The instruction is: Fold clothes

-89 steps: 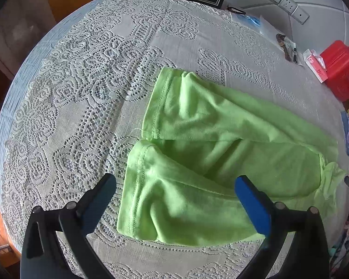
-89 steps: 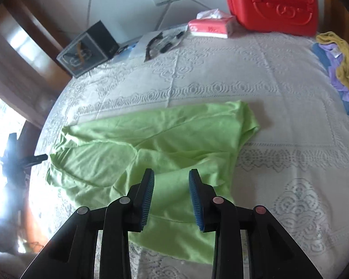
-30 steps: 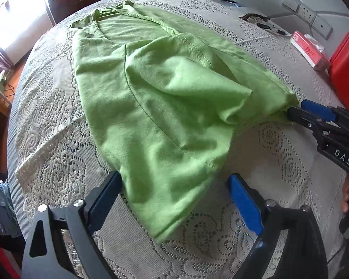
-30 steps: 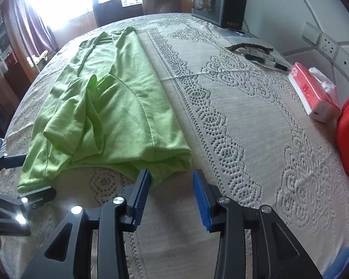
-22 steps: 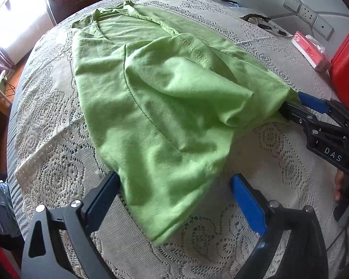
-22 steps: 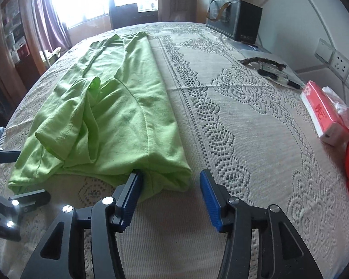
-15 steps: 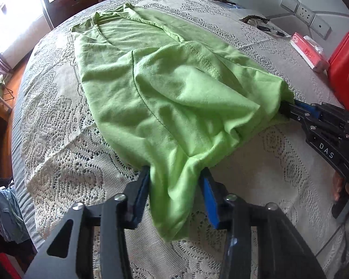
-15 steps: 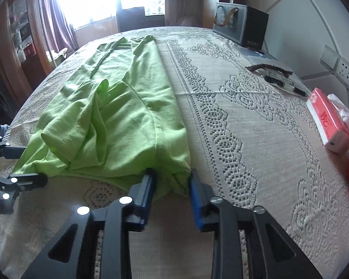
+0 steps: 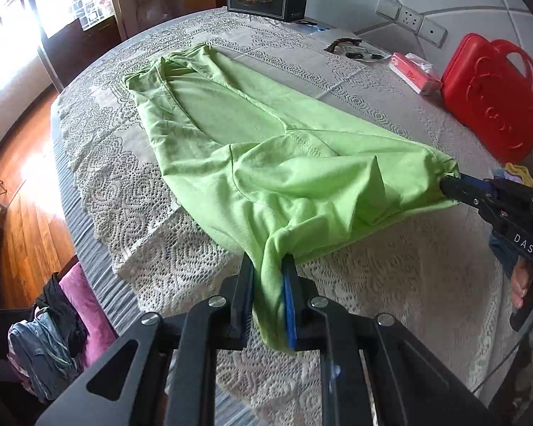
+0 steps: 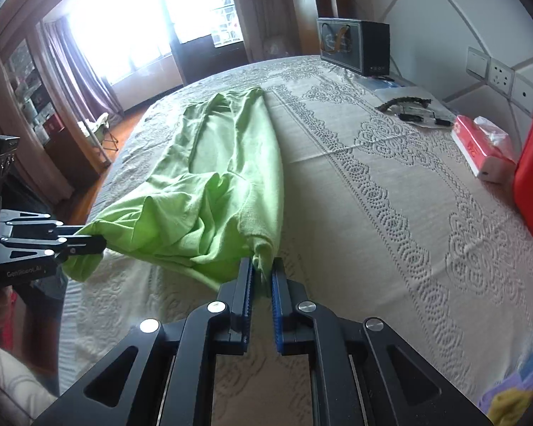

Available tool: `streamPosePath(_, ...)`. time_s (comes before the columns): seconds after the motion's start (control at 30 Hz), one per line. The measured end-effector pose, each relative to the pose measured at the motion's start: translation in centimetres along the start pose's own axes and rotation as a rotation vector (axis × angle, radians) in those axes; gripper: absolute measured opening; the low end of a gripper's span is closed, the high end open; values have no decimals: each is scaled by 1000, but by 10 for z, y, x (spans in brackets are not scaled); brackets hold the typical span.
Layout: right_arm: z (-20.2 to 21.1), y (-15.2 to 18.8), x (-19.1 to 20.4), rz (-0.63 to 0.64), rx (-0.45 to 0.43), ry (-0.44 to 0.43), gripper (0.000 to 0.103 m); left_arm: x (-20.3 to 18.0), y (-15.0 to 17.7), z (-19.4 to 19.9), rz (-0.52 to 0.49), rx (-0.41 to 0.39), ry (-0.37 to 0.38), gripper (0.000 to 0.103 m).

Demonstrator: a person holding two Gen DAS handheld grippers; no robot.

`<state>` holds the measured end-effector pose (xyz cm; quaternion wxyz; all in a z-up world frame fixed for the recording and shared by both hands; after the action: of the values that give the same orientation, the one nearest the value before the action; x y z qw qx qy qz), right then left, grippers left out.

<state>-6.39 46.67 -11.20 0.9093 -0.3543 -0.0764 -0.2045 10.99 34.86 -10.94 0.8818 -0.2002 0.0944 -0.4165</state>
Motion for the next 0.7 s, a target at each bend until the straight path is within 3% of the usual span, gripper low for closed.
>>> streamPosePath(0.13, 25, 11, 29, 7, -3, -29, 10, 17, 15, 30, -16, 0, 9, 14)
streamPosePath(0.33, -4, -17, 41, -5, -26, 4, 10, 58, -14, 12, 13, -64, -67, 8)
streamPosePath(0.4, -18, -29, 40, -19, -41, 14, 9, 67, -26, -1, 32, -70, -47, 3)
streamPosePath(0.5, -35, -44, 35, -51, -53, 47, 9, 76, -37, -18, 50, -66, 41, 3)
streamPosePath(0.6, -43, -45, 27, -75, -54, 102, 9, 75, -39, -34, -14, -85, 101, 3)
streamPosePath(0.7, -46, -38, 17, -128, -46, 126, 9, 77, -38, -55, -9, -12, 147, 3)
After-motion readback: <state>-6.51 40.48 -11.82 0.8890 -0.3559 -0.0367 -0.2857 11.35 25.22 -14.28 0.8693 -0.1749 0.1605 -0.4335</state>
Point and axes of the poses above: each gripper's, at about its wrist camera, not at the fingertips, and z roughly against the way its jaws point, x to its left, y to its underside, the point moved 2 cm from there along -z, roughly the way its jaws point, and after that the axes turned 6 degrees about -z, right-handed, at the moved point
